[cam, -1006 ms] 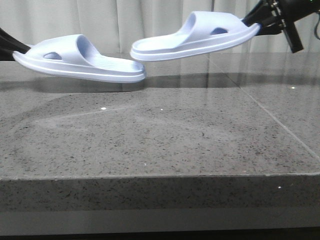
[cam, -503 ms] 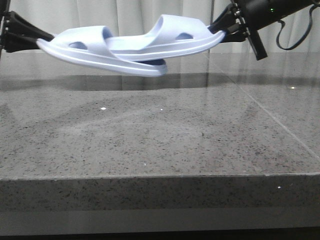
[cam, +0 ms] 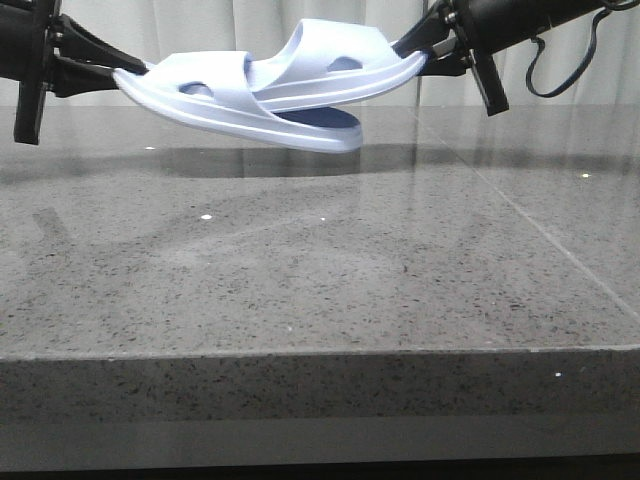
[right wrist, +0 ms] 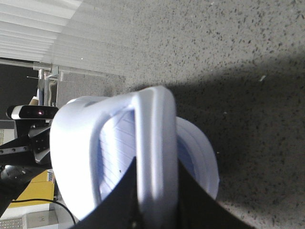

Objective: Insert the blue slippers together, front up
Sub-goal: 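Nest the right-held slipper onto the left-held slipper, both soles stacked, then lower the stacked slippers onto the table and open both grippers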

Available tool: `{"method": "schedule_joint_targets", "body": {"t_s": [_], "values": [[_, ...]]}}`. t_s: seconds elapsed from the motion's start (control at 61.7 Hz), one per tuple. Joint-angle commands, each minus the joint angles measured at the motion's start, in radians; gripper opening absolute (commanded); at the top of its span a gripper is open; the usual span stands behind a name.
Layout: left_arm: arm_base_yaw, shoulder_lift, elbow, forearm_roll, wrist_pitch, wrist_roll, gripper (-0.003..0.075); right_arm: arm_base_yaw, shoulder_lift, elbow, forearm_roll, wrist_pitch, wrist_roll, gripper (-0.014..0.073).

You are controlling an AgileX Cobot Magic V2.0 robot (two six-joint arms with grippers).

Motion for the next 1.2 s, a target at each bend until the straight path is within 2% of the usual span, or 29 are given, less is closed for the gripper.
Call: {"method": "schedule_joint_targets", "body": {"t_s": [0.0,0.26,0.633,0.827,0.925,1.038,1.184], "values": [[-0.050,-0.064,-0.022,-0.111,0.106,-0.009,-0.0020,0.022,-0.057,-0.033,0.109,0.055,-0.009,-0.0109],[-0.094,-0.064,-0.022,-0.116,0.080,-0.007,-0.0020,0.022,-0.057,-0.033,0.108,0.057,-0.009,-0.0109],[-0.099,-0.064,-0.022,-0.113,0.076,-0.001,-0.0020,0.023,-0.057,-0.033,0.107,0.061,-0.009,-0.0102],[-0.090,-0.064,-0.022,-0.051,0.074,-0.001,-0.0012,0.016,-0.057,-0.033,0.049,0.064,-0.009,-0.0014],[-0.076,-0.064,-0.022,-0.024,0.074,-0.001,0.0046,0.008,-0.057,-0.033,0.022,0.068,-0.009,0.0075],[-0.048,-0.064,-0.022,-0.013,0.082,-0.001,0.0159,-0.010,-0.057,-0.034,0.014,0.079,-0.009,0.0155],[-0.008,-0.064,-0.022,0.011,0.096,-0.001,0.0293,-0.050,-0.060,-0.038,0.008,0.103,-0.009,0.0165]]}}
